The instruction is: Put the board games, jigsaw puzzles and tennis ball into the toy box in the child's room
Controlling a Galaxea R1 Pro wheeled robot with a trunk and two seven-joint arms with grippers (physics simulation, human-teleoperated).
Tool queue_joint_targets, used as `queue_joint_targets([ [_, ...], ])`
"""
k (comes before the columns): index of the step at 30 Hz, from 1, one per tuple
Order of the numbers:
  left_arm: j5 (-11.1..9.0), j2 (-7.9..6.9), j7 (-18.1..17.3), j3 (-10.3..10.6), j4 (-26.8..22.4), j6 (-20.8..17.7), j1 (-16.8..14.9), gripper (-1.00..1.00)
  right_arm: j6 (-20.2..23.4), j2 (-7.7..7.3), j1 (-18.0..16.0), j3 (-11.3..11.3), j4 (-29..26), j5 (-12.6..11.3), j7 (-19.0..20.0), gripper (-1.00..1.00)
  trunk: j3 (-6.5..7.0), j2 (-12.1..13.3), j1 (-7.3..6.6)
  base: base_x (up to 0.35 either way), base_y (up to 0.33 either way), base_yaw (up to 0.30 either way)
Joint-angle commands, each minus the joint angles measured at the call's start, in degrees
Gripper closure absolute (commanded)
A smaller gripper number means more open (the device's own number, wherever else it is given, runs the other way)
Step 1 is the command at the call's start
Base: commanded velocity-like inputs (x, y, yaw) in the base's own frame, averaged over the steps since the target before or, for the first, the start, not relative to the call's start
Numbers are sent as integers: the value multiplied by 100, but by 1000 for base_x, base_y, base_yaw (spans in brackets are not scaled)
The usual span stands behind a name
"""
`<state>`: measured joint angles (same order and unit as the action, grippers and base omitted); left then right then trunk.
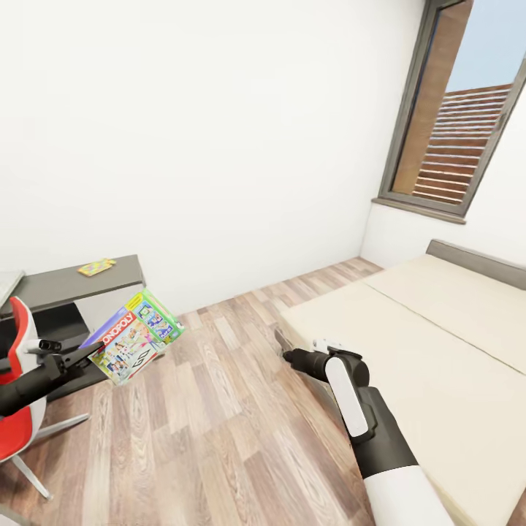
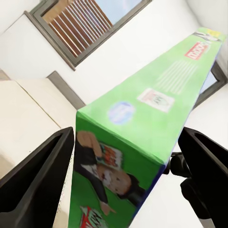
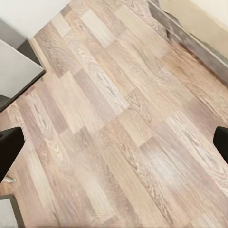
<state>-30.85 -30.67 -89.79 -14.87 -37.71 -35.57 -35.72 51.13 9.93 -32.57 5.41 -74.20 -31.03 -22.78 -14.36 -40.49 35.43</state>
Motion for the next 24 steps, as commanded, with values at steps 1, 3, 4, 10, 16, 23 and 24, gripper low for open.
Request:
queue_joint_targets([
  [1,0,0,-21,-1,0,-56,-6,100,11,0,-6,4,-7,-61,-59,-100,-5,-7,2,50,0,265],
  [3,0,0,-21,0,-1,-56,-6,100,11,0,-5,4,-7,-61,-59,-100,3,-7,2,92,0,265],
  [4,0,0,-21,1,0,-56,-6,100,11,0,-4,4,-7,-61,-59,-100,7,-7,2,169,0,265],
  [10,0,0,-21,2,0,-56,-6,100,11,0,-4,4,-7,-61,-59,-100,30,-7,2,264,0,265],
  [16,0,0,-21,2,0,-56,-6,100,11,0,-4,4,-7,-61,-58,-100,49,-7,2,320,0,232],
  [23,0,0,-21,1,0,-56,-6,100,3,1,-5,8,-7,-61,-51,-100,52,-7,2,315,0,32],
  [24,0,3,-21,1,0,-56,-6,100,3,0,-6,7,-7,-61,-51,-100,52,-7,2,282,0,3],
])
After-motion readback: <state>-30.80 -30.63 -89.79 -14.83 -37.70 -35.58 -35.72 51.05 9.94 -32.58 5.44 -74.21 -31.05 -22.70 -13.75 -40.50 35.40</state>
